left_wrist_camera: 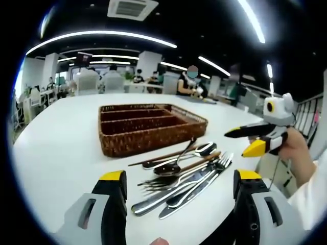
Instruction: Arrange the knives, forks, and spoons in their matching storage slots by inserting each utensil handle-first until every utensil is classified and aligned in the correct compartment
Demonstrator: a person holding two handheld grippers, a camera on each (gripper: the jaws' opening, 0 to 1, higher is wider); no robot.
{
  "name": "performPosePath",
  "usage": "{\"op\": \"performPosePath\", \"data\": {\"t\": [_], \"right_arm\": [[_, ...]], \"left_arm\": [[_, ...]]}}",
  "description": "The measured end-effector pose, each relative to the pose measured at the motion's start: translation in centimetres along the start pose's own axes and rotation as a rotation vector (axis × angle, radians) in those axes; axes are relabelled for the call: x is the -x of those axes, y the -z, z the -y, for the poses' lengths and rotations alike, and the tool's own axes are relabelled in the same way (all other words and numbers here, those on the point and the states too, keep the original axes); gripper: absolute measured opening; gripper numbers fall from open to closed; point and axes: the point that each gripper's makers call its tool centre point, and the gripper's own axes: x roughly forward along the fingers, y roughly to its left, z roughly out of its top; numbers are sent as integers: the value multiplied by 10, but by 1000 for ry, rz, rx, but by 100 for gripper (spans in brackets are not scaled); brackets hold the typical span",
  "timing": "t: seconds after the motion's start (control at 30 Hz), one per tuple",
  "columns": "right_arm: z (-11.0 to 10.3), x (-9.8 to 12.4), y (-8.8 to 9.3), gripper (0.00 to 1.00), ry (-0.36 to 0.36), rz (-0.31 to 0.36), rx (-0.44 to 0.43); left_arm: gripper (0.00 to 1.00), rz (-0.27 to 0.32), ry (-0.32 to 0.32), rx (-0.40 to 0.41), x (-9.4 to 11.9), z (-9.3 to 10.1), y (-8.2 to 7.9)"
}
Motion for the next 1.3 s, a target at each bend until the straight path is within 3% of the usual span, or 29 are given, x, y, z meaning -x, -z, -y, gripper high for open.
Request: {"op": "performPosePath", "data": {"t": [0.73,1.3], "right_arm": [[-5,-21,-9,58,-81,-41,122],[-12,-48,-15,41,-174,-81,257]], "left_arm": [[82,3,39,-11,-5,0,5],[79,2,60,1,-10,0,13]]}}
